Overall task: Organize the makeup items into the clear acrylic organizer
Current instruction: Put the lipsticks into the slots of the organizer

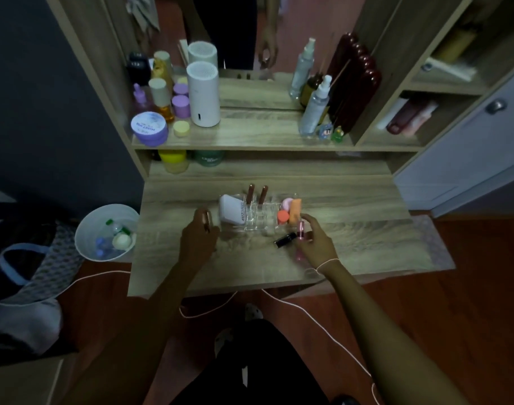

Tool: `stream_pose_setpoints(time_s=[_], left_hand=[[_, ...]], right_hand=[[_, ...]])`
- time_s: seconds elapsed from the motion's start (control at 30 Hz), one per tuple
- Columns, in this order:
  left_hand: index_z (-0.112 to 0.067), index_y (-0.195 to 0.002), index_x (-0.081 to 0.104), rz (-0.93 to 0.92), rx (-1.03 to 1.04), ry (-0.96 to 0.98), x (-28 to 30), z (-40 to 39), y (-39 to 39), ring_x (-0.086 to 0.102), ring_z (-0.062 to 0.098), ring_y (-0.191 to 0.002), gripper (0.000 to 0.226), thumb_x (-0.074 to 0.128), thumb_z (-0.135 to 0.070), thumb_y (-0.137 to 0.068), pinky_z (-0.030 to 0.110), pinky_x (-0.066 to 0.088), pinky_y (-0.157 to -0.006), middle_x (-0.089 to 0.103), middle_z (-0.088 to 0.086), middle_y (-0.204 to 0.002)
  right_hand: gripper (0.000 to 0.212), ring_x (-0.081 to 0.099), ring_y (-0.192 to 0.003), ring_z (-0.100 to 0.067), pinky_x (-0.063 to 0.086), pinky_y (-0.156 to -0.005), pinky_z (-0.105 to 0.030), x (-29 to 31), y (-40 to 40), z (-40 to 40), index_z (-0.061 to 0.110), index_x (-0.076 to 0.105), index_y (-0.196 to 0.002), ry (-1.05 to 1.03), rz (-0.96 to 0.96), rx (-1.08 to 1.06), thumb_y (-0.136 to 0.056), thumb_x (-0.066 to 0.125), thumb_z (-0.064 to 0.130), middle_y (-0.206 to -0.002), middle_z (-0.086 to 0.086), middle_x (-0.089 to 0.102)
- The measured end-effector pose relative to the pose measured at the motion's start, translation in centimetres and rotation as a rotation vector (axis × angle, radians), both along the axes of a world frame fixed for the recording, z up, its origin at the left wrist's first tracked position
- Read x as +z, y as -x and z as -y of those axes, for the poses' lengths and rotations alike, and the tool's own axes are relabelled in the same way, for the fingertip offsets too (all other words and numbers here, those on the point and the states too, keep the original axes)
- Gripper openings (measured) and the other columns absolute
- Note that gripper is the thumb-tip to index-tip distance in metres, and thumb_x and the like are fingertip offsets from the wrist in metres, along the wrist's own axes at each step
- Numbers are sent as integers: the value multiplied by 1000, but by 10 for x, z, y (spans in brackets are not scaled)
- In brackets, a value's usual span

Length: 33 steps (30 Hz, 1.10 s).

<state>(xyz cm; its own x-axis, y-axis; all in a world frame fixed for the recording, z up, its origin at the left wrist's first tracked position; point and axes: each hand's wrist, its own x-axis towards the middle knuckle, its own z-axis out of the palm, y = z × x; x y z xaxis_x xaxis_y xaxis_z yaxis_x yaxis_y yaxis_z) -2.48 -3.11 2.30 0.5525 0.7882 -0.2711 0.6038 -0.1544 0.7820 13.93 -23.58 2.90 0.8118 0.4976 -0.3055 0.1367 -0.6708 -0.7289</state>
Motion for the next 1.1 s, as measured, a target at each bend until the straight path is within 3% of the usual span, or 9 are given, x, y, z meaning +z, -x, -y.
stream_pose_setpoints(time_s=[0.17,0.27,0.37,0.47,0.57,0.73,0.83,0.97,1.1], left_hand=[[-18,-135,36,91,-91,-48,27,-1,-27,67,31,-72,48,56,-15,-92,31,52,-59,66,19,-111],[-11,-129,40,120,-132,-42,32,1,-44,64,17,-64,47,64,-18,-89,19,45,-50,67,14,-106],[-10,-125,50,99,-149,-41,31,1,-56,63,18,-86,43,65,-25,-88,28,47,-68,67,9,-109],[-15,-124,51,100,-139,39,26,0,-64,63,14,-77,41,66,-25,-87,30,53,-62,67,6,-109],[-18,-121,52,126,-118,79,23,-3,-72,59,-1,-69,38,67,-24,-87,15,46,-51,67,0,-97],[-18,-121,52,159,-41,77,20,-9,-77,56,-4,-68,40,69,-23,-85,4,43,-50,63,-7,-88],[-19,-111,55,247,0,99,16,-7,-78,61,-5,-73,34,72,-13,-82,1,45,-53,64,-7,-89],[-23,-94,57,321,3,41,10,-3,-81,67,9,-88,28,72,-4,-81,3,48,-72,69,2,-93],[-22,-92,60,312,-19,-11,7,-2,-85,66,12,-91,23,71,-4,-82,9,51,-76,68,5,-98]], right_hand=[[62,66,-83,-21,55,-69,-32,31,-12,-21,36,43,-130,-217,-149,-15,-78,75,22,-92,-2,65],[59,65,-79,-16,54,-61,-23,42,-25,-35,33,43,-131,-216,-148,21,-81,71,19,-94,-2,62],[48,66,-76,-15,56,-57,-21,48,-39,-48,30,50,-123,-203,-124,55,-83,67,9,-96,-5,65],[41,68,-79,-21,52,-59,-19,49,-50,-59,32,54,-110,-205,-72,93,-83,65,4,-88,-1,68],[33,65,-81,-20,50,-60,-14,45,-63,-70,24,57,-102,-199,-36,142,-79,67,2,-91,-4,69],[28,62,-72,-9,45,-54,-5,33,-83,-86,19,59,-93,-165,26,225,-76,69,-1,-84,0,68],[29,60,-72,3,43,-55,-1,28,-91,-93,20,59,-90,-159,12,250,-76,69,-3,-81,8,65],[25,64,-80,-13,50,-71,-15,22,-98,-99,12,60,-93,-135,46,296,-76,67,-6,-90,-4,68],[27,62,-83,-11,46,-71,-9,18,-99,-104,17,58,-92,-128,64,338,-76,70,-2,-92,-1,66]])
